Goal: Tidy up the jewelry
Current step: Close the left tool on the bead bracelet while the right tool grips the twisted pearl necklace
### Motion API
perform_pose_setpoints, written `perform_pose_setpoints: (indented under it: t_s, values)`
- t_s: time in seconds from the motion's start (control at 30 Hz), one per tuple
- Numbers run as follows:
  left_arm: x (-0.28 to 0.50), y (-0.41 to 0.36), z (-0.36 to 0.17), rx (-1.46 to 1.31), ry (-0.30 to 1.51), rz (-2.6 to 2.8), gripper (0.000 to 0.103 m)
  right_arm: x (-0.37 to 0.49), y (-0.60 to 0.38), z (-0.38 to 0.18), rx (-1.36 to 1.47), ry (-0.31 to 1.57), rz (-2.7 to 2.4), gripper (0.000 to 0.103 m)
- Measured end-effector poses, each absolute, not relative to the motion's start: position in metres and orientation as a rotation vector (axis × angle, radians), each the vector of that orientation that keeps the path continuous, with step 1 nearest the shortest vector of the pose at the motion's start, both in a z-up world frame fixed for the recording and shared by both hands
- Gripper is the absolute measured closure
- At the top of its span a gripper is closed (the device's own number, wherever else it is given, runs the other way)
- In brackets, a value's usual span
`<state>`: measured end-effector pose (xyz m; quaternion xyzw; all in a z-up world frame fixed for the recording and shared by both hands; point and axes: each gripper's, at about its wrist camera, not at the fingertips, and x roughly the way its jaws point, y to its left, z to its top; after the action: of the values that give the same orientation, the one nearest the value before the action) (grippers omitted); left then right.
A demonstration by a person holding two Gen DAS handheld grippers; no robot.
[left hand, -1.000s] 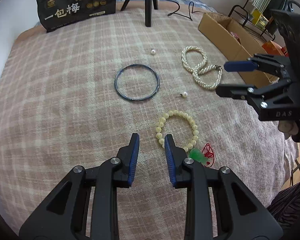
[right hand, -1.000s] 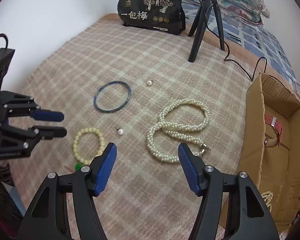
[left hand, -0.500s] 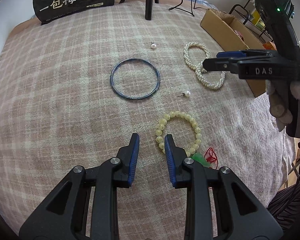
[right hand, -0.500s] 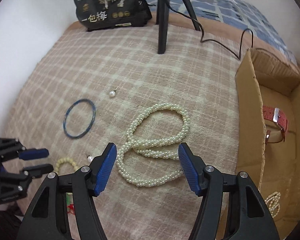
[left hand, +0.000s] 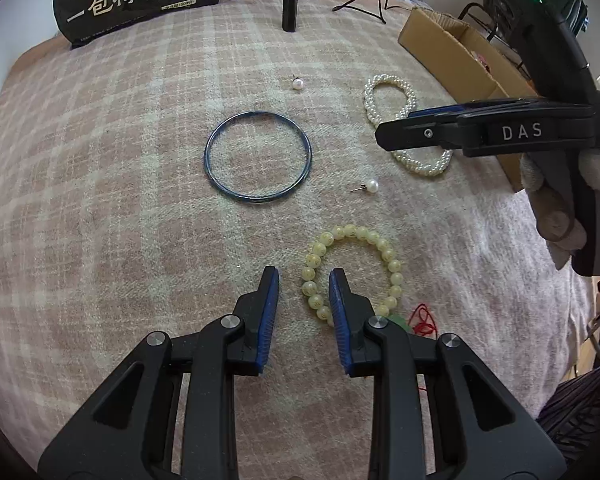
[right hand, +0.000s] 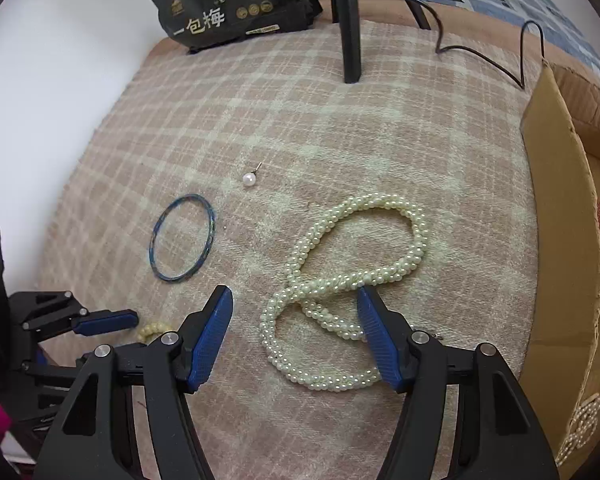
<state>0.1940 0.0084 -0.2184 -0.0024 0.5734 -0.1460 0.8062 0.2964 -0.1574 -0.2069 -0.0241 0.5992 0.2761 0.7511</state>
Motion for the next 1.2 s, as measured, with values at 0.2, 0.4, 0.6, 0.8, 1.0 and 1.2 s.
perform_pose_setpoints:
  t_s: [0.2,0.4,0.6,0.8,1.0,1.2]
  values:
    - [0.198,0.007,-0.223,-0.004,1.229,-0.304,0.077,0.291,-0.134,-0.213,-0.159,1.29,0.552,0.037]
    - [0.201,-0.005,-0.229,0.054,1.203,-0.292,0.077,0.286,-0.113,-0.218,-0.29,1.253,0.52,0.039]
    - [0.2,-0.012,-0.229,0.082,1.178,-0.276,0.092,0.286,-0.121,-0.216,-0.298,1.239,0.524,0.068]
    - [0.202,-0.017,-0.227,0.085,1.163,-0.264,0.098,0.29,-0.141,-0.211,-0.27,1.245,0.53,0.095]
    - [0.196,-0.012,-0.218,0.053,1.144,-0.267,0.098,0.286,-0.153,-0.204,-0.169,1.241,0.555,0.096]
    - [0.189,-0.004,-0.2,0.02,1.103,-0.269,0.098,0.282,-0.169,-0.187,-0.08,1.21,0.555,0.096]
